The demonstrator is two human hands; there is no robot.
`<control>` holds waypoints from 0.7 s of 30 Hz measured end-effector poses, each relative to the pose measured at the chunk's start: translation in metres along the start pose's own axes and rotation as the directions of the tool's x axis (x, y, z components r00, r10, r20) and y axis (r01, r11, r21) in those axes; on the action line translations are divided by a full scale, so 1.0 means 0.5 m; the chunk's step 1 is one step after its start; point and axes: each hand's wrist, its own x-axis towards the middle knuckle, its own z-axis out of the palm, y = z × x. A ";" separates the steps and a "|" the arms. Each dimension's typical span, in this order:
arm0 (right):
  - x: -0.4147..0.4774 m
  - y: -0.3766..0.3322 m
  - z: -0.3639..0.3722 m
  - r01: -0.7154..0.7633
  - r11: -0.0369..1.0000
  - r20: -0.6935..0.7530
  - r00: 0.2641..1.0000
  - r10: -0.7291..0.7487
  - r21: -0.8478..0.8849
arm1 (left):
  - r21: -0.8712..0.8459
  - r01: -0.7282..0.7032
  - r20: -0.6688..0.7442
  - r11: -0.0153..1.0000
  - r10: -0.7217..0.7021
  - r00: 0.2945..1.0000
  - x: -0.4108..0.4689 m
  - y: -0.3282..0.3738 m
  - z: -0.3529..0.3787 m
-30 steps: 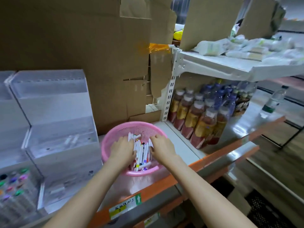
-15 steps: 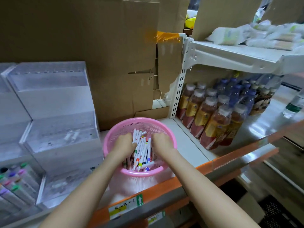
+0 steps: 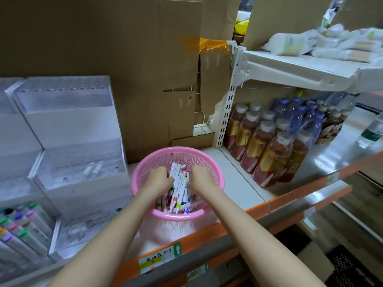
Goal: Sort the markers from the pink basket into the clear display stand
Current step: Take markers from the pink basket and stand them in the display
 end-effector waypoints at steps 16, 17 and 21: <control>-0.015 -0.001 -0.023 0.093 0.988 -0.131 0.988 -0.077 0.121 | -0.080 -0.361 -0.258 0.929 0.330 0.908 -0.014 0.004 -0.018; -0.019 -0.003 -0.030 0.126 0.983 -0.160 0.982 -0.104 0.131 | -0.080 -0.383 -0.285 0.920 0.348 0.893 -0.017 0.006 -0.023; -0.038 -0.016 -0.062 0.241 0.953 -0.264 0.946 -0.189 0.181 | -0.111 -0.444 -0.392 0.889 0.371 0.842 -0.046 0.023 -0.057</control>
